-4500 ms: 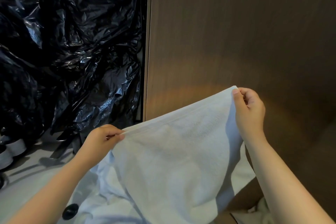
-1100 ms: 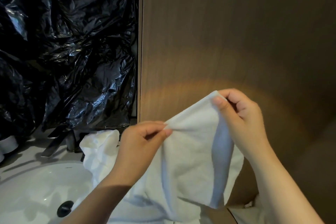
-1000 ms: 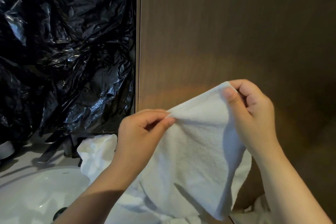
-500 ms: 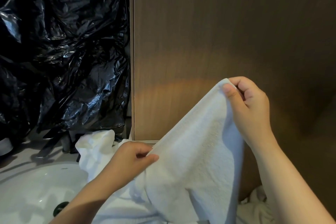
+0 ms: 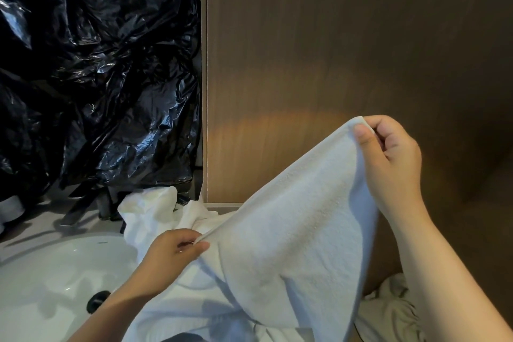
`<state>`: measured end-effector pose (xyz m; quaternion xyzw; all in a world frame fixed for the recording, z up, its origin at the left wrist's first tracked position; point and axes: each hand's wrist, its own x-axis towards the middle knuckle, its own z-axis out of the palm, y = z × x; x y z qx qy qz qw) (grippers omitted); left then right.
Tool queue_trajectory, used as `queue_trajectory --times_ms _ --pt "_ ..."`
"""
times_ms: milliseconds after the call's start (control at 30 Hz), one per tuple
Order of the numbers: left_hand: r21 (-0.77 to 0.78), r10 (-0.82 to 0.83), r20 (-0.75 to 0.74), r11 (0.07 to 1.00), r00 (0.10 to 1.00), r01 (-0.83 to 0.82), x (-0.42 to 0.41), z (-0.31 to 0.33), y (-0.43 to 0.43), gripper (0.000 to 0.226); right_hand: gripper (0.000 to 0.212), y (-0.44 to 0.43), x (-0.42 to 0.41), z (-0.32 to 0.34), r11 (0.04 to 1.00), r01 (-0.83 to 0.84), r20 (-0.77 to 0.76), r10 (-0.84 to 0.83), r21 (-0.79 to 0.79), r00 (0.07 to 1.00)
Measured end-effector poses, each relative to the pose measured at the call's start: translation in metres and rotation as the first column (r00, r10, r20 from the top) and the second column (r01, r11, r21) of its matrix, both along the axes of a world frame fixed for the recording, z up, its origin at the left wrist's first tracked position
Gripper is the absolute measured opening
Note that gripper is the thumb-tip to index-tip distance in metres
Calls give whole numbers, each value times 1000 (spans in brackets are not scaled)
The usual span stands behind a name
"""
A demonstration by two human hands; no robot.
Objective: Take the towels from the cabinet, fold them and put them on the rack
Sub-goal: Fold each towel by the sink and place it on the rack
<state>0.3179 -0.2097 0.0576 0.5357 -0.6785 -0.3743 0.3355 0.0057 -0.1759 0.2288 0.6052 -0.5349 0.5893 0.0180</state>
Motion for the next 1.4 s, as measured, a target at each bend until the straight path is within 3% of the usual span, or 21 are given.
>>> queue_trajectory --times_ms 67,133,300,367,467,600,700,833,900,1000,1067,1133,1233,1300,1400 --pt "72 62 -117 996 991 -53 3 1 -1 12 14 -2 -3 -3 1000 12 12 -12 7 1000" --pt "78 95 -135 993 986 -85 8 0 -3 13 14 -4 -7 -6 1000 17 17 -17 22 1000" --pt "176 82 -271 984 959 -34 16 -2 -2 18 14 -9 -18 -12 998 54 19 -55 45 998" --pt "209 -11 -195 976 981 53 21 0 -2 20 14 -11 -21 -13 997 68 18 -69 48 997" --pt "181 -175 92 971 980 156 25 7 -1 33 13 -13 -23 -16 995 69 20 -71 68 997" --pt "-65 0 223 998 975 14 30 18 -7 23 12 -16 -23 -20 995 72 31 -75 74 997" --pt "-150 134 143 982 981 -112 35 28 -13 13 13 -17 -28 -20 993 92 41 -95 72 995" --pt "-76 253 -72 963 965 -258 31 39 -22 9 13 -17 -34 -15 991 130 54 -132 40 990" --pt "-36 235 -146 970 961 -242 29 46 -28 10 13 -18 -35 -9 989 145 65 -146 19 987" --pt "-63 121 -87 990 989 -127 24 58 -34 8 12 -21 -36 2 987 159 67 -157 -15 985" --pt "-40 96 -125 994 987 -102 22 63 -39 17 13 -22 -38 10 985 166 70 -163 -42 984" --pt "27 98 -283 995 954 -95 17 71 -43 26 14 -22 -41 18 981 179 77 -173 -73 982" --pt "73 157 -566 987 810 -141 2 90 -45 30 15 -21 -46 34 973 194 84 -185 -121 979" --pt "-50 217 -562 954 798 -295 -5 106 -48 28 16 -19 -49 42 970 195 95 -182 -148 979" --pt "-299 292 -496 827 818 -476 -3 132 -52 22 18 -17 -49 47 964 204 109 -187 -169 976"
